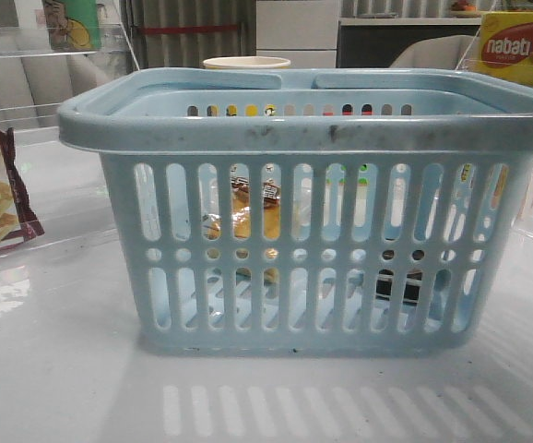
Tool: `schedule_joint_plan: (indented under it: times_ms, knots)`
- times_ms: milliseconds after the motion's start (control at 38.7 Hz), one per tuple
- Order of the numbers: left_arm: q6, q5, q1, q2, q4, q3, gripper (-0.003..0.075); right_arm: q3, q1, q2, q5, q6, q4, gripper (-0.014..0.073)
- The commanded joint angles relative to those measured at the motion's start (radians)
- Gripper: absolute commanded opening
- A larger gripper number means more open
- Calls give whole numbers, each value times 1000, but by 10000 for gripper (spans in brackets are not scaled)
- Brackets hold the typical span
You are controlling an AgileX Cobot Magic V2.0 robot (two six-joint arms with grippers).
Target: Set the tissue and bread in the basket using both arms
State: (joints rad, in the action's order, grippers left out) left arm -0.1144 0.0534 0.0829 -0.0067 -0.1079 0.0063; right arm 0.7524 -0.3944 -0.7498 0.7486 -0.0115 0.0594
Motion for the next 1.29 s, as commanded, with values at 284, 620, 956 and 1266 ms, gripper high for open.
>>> schedule_joint_plan:
  times_ms: [284,620,956,1266]
  knots:
    - [7,-89,1,-16,-9,0,91,-412,314,468,-464,-57,2,68]
    - [7,-89,1,-16,-9,0,91,-779,442,779,-765,-52,-122,68]
    - [7,-89,1,-16,-9,0,91,-782,442,779,-811,-52,-122,68]
    - [7,-89,1,-16,-9,0,91,-782,442,779,-811,-52,-122,68]
